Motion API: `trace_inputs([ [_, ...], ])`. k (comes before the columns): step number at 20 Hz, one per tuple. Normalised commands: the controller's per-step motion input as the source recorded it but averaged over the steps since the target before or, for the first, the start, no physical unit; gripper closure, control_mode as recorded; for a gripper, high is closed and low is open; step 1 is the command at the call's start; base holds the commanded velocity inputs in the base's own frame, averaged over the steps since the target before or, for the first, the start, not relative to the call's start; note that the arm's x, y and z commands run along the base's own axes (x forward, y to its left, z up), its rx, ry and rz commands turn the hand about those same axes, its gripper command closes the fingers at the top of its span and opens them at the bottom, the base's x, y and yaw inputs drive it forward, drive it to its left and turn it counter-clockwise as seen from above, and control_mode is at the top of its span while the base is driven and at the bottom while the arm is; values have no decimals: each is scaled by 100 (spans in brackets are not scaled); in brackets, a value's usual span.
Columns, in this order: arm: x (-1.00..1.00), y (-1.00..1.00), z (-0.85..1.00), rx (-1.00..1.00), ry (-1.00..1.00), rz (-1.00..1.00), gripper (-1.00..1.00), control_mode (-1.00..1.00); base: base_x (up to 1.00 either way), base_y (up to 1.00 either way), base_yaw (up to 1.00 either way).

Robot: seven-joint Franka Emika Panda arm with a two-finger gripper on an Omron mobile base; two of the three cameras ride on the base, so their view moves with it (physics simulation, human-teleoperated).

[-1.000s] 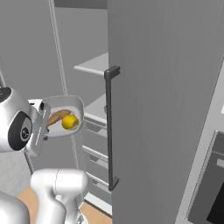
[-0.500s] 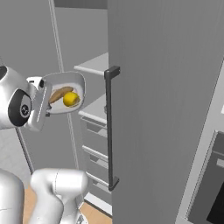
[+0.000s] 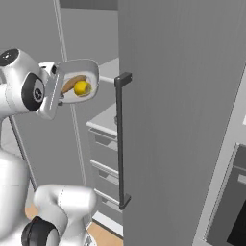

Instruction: Take the meat container that has the fish and place it on the second highest rack of the freezer. Then take the vegetable container that has the sweet potato and lemon and place it on the highest rack of the freezer.

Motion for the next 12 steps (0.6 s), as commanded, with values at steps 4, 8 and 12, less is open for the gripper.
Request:
trace_inputs([
  [4, 61, -14, 6, 0, -4, 0, 100, -100, 0, 0, 0],
  [8, 61, -51, 0, 5, -2, 0, 100, -100, 0, 0, 0],
  [12, 50, -14, 2, 4, -7, 0, 100, -100, 0, 0, 0],
])
